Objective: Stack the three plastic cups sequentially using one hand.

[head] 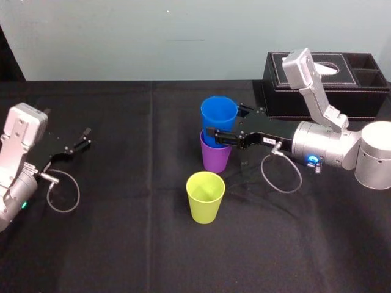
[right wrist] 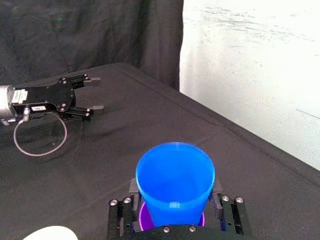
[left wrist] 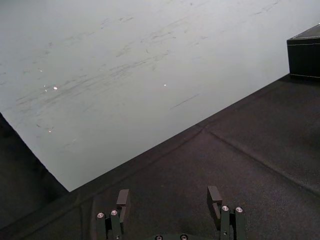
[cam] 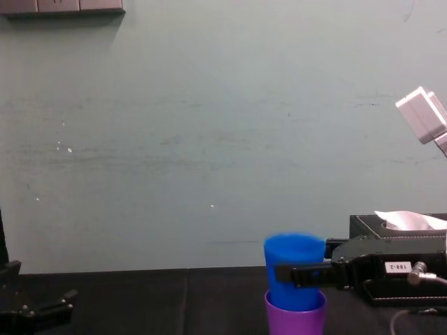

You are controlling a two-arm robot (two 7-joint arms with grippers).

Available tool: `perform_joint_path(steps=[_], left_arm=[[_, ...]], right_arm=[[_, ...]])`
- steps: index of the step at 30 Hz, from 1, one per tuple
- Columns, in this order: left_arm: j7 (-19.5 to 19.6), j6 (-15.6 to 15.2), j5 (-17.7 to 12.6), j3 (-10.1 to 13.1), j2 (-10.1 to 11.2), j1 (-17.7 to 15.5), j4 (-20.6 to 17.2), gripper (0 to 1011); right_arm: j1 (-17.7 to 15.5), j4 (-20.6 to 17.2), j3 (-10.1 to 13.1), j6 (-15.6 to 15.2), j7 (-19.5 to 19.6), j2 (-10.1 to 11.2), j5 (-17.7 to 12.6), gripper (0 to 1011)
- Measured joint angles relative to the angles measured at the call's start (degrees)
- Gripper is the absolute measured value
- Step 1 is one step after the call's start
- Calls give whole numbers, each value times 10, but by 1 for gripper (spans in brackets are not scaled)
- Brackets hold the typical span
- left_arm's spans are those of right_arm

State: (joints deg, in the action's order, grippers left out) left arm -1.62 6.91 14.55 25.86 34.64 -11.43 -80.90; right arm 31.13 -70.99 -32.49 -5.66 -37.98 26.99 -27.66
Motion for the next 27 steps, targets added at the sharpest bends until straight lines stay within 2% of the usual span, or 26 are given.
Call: perform_joint_path(steps=[1,5,8,23,27], left_arm=[[0,0,0,0,0,0,0,1011],[0,0,0,0,0,0,0,1011],[0,0,0,0,0,0,0,1011],[0,0,0,0,0,0,0,1011],[0,0,0,0,0,0,0,1011]], right_arm=[[0,0,0,0,0,0,0,854],[0,-1,0,0,0,0,0,954],[0,-1,1,0,0,0,0,997],[0,-2,1,0,1,1,-1,1000],[-13,-25,16,10,6,12,-8,1000]])
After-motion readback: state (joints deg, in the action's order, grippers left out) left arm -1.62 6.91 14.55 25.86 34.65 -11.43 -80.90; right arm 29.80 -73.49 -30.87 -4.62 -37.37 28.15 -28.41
